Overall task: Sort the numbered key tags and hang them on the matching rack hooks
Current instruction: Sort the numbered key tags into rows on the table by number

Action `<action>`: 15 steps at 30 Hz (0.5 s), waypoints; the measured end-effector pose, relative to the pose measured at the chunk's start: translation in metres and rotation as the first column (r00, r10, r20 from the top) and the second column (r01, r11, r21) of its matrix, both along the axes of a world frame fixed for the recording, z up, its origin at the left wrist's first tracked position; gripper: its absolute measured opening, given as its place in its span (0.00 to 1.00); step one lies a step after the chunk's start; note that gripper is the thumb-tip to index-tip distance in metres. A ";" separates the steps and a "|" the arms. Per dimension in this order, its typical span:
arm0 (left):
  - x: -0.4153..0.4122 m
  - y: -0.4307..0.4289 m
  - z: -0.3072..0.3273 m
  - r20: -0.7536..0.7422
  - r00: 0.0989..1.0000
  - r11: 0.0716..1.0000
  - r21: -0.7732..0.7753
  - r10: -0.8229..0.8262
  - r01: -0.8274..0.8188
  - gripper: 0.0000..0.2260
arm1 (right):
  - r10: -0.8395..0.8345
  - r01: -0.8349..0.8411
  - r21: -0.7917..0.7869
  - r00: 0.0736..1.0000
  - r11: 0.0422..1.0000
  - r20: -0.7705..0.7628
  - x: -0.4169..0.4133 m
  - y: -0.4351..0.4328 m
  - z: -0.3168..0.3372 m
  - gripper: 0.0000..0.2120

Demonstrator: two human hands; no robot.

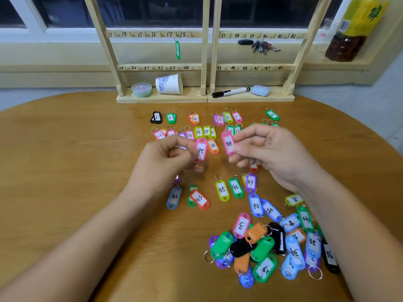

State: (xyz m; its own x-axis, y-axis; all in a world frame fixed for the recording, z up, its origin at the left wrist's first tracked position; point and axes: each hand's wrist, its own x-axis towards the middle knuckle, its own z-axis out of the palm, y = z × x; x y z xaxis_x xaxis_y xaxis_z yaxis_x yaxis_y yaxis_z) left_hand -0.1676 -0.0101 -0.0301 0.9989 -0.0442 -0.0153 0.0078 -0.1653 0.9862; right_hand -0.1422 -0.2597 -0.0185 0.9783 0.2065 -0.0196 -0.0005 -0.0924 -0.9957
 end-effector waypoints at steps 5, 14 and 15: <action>-0.002 0.000 -0.003 -0.030 0.999 0.999 -0.031 0.011 -0.012 0.03 | -0.003 0.008 -0.077 0.997 0.997 0.071 0.001 -0.004 -0.014 0.06; -0.008 -0.007 -0.007 -0.052 0.998 0.999 -0.046 -0.026 0.023 0.07 | 0.081 -0.073 -0.082 0.992 0.994 0.092 -0.010 0.007 -0.016 0.06; -0.008 -0.007 -0.008 -0.047 0.998 0.999 -0.044 -0.031 0.029 0.07 | 0.076 -0.068 -0.085 0.992 0.994 0.096 -0.011 0.008 -0.017 0.08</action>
